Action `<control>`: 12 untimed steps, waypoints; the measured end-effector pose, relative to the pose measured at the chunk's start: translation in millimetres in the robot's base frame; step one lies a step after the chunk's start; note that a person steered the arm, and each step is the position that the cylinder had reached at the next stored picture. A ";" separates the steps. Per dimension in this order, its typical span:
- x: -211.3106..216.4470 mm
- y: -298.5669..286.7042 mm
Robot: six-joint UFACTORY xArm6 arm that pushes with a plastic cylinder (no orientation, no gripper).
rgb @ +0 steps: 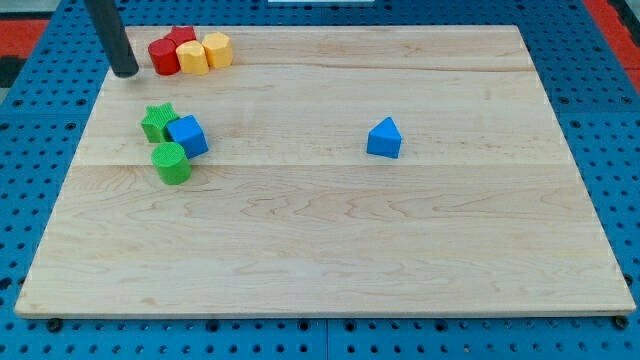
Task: Place the blue triangle below the green circle
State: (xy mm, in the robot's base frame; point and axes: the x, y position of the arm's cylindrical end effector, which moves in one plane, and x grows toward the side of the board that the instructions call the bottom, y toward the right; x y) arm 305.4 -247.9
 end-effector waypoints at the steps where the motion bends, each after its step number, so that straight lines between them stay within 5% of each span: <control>1: 5.6 92.8; 3: 24.9 303.1; 4: 67.5 358.2; 6: 96.9 261.0; 8: 93.6 358.5; 9: 126.3 337.4; 12: 128.1 204.4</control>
State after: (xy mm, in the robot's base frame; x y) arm 433.5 -43.5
